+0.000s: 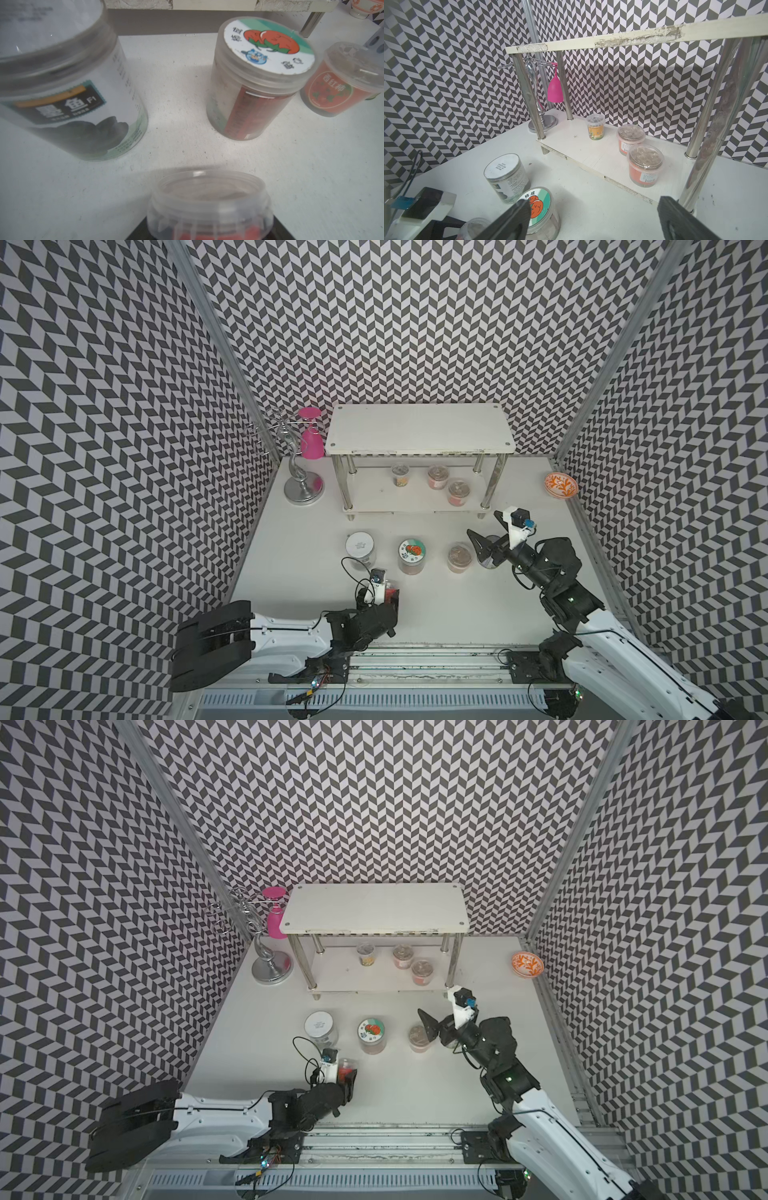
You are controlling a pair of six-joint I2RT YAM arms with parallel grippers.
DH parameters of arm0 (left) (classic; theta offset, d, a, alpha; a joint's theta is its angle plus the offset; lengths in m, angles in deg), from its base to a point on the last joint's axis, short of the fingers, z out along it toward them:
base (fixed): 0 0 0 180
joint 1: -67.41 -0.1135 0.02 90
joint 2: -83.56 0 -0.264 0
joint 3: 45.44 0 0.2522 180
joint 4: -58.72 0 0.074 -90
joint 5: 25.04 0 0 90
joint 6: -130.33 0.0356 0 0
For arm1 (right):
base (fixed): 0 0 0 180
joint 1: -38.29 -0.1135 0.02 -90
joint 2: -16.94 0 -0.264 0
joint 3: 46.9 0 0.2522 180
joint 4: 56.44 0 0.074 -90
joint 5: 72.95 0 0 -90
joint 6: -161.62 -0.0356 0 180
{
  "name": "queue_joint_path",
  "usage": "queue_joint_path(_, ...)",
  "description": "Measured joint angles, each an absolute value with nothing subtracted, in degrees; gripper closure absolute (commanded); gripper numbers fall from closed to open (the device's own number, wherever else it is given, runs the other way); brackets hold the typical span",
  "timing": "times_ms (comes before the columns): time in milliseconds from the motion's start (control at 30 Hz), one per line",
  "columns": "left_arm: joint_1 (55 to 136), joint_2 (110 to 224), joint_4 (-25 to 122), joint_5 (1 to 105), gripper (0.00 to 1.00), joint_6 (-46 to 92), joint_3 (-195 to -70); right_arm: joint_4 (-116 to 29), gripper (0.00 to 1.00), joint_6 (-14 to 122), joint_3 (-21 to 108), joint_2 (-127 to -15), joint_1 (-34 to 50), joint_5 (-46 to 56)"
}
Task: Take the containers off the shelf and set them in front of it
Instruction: Place the container at the center of the board, then adjust the container at the center of the board.
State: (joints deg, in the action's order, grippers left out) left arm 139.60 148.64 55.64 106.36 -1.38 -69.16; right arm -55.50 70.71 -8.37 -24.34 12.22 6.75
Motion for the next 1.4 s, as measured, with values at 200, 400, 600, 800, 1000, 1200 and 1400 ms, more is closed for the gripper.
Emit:
queue_joint_path(200, 140.69, 150.34, 55.66, 106.39, 0.31, -3.26, -67.83, -55.5, 0.0, 70.78, -8.39, -24.21, 12.22, 6.75)
queue_joint_path(400, 142.0, 149.05, 55.38, 106.39, 0.37, -4.18, -67.28, -55.39, 0.0, 71.04, -8.48, -23.77, 12.22, 6.77)
queue_joint_path(600, 142.02, 146.41, 54.04, 106.17, 0.37, -4.16, -67.37, -55.41, 0.0, 70.67, -8.48, -23.77, 12.22, 6.71)
queue_joint_path(800, 142.02, 144.13, 52.6, 105.16, 0.36, -3.18, -67.28, -55.72, 0.0, 67.46, -8.48, -24.78, 12.22, 0.87)
queue_joint_path(1000, 141.59, 136.03, 55.14, 104.59, 0.36, 2.72, -66.12, -56.02, 0.0, 65.47, -8.63, -27.68, 10.95, -9.43)
queue_joint_path(1200, 141.0, 130.89, 57.61, 103.46, 0.36, 8.54, -65.09, -56.75, 0.0, 62.39, -8.7, -32.49, 8.48, -16.31)
queue_joint_path(1400, 140.89, 128.59, 59.11, 102.08, 0.36, 12.84, -64.46, -60.79, 0.0, 52.86, -8.76, -38.83, 4.79, -20.64)
